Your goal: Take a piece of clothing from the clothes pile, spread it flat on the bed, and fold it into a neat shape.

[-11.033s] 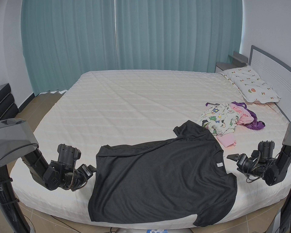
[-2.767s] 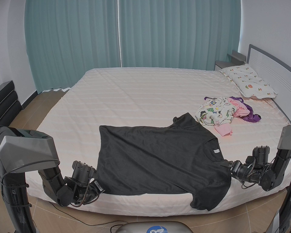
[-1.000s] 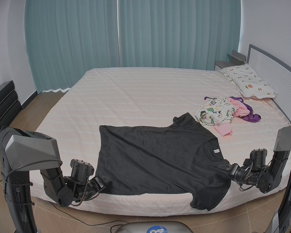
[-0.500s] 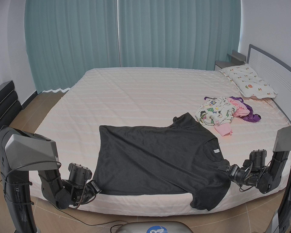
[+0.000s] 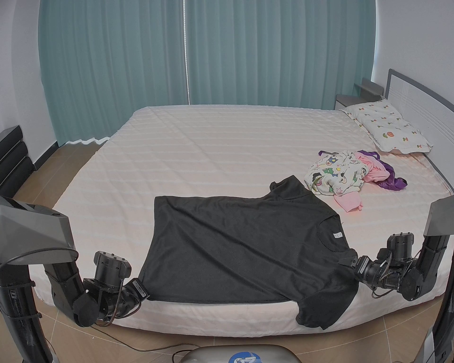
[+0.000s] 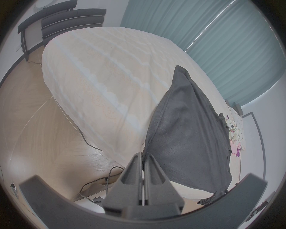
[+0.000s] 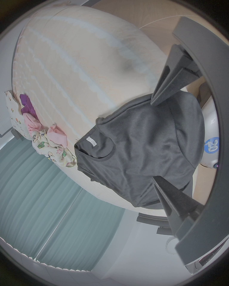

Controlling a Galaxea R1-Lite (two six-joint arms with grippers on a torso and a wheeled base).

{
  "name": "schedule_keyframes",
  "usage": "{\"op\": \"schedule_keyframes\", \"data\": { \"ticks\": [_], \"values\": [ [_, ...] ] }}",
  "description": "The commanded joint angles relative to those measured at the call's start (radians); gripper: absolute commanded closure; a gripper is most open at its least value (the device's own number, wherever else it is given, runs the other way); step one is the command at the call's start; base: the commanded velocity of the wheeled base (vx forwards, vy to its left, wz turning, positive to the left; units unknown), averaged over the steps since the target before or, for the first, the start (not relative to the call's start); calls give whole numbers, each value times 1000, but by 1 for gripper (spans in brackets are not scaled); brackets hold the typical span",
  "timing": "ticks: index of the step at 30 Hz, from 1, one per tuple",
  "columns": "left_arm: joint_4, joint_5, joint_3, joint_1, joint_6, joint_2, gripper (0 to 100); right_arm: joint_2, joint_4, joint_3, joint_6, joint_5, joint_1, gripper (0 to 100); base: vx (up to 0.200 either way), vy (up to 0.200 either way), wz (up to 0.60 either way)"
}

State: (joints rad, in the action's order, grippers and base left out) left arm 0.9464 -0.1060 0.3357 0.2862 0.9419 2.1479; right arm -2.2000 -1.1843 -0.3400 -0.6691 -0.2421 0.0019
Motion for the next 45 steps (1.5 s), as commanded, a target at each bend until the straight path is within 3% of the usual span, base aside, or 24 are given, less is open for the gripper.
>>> {"op": "schedule_keyframes", "data": {
  "ticks": [1,5,12,23,35,36,45],
  "values": [
    [5,3,6,-5,1,1,100,-21,6,-37,25,1,-16,0,0,0,0],
    [6,9,6,-9,3,-3,100,-73,14,-86,75,3,-39,0,0,0,0],
    [6,9,5,-9,12,-6,100,-138,37,-152,80,4,-49,0,0,0,0],
    [8,11,6,-9,12,1,100,-95,35,-123,128,35,-106,0,0,0,0],
    [8,11,6,-7,12,1,100,-142,23,-131,137,27,-53,0,0,0,0],
    [8,11,6,-7,12,1,100,-152,23,-136,141,32,-43,100,0,0,0],
    [8,9,12,-9,14,-3,100,-133,37,-241,145,30,-68,100,0,0,0]
  ]
}}
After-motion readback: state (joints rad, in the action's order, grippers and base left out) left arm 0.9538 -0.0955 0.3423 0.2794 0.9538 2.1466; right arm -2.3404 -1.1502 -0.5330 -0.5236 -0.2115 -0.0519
